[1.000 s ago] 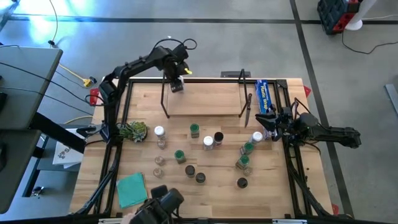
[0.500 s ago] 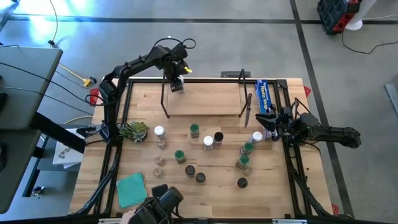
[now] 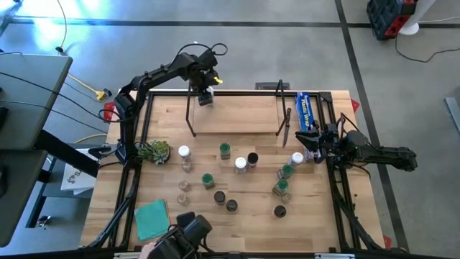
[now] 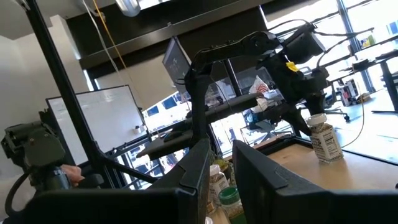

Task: Shelf spices
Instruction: Put the white seasoning bottle on the shelf, then put the white seasoning bottle on the shelf aligned with the other white seasoning bottle

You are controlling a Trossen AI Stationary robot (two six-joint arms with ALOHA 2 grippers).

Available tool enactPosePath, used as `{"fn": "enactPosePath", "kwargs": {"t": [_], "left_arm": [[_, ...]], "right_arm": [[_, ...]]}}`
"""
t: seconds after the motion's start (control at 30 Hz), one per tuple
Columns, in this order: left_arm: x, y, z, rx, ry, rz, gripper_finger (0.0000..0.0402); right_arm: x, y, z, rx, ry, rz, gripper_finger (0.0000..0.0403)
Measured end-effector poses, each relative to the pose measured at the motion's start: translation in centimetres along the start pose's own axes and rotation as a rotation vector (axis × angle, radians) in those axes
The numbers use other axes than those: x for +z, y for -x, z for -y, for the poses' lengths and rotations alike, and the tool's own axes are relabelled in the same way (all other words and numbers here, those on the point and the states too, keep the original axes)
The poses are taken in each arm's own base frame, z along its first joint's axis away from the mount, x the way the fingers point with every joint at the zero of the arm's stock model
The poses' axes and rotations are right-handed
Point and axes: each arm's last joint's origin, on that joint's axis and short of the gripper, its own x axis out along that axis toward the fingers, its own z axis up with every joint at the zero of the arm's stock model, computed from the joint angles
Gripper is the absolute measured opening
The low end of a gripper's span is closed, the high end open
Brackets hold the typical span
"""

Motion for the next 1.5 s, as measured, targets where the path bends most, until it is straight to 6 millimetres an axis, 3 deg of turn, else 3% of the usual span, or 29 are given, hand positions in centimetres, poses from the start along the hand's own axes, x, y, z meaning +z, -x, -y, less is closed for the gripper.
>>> {"fn": "enactPosePath", "kwargs": {"t": [0.1,0.23,0.37,0.5,0.77,0.97,1.07,1.17,1.33,1.5], "left_arm": [[-0.1,0.4,0.1,0.005,-0.014,-0.004,0.0267],[-0.5,2.3,0.3,0.028,-0.064,0.018,0.0268],[-1.2,5.5,1.0,0.119,-0.091,0.027,0.0268],[-2.2,10.1,2.9,0.249,-0.067,0.077,0.0268],[-4.1,18.6,11.5,0.239,-0.101,0.348,0.0252],[-6.8,22.0,18.1,0.127,-0.223,0.416,0.0246],[-8.2,22.1,20.7,0.071,-0.260,0.350,0.0246],[-9.5,20.7,22.9,0.062,-0.265,0.258,0.0246],[-11.5,15.7,25.9,0.053,-0.321,0.072,0.0245],[-13.7,10.3,26.9,0.094,-0.370,-0.138,0.0245]], "right_arm": [[0.0,0.0,0.0,0.000,0.000,0.000,0.0066],[0.0,0.0,0.0,0.000,0.000,0.000,0.0066],[0.0,0.0,0.0,-0.005,0.000,0.002,0.0066],[0.0,0.0,0.0,-0.004,-0.001,0.006,0.0066],[0.1,0.0,0.0,-0.001,0.000,0.016,0.0066],[0.1,0.0,0.0,-0.001,0.001,0.016,0.0066],[0.1,0.0,0.0,-0.001,0.002,0.016,0.0066],[0.1,0.0,0.0,-0.002,0.007,0.016,0.0066],[0.1,0.0,0.0,-0.001,0.007,0.016,0.0066],[0.1,0.0,0.0,-0.002,0.006,0.016,0.0066]]}}
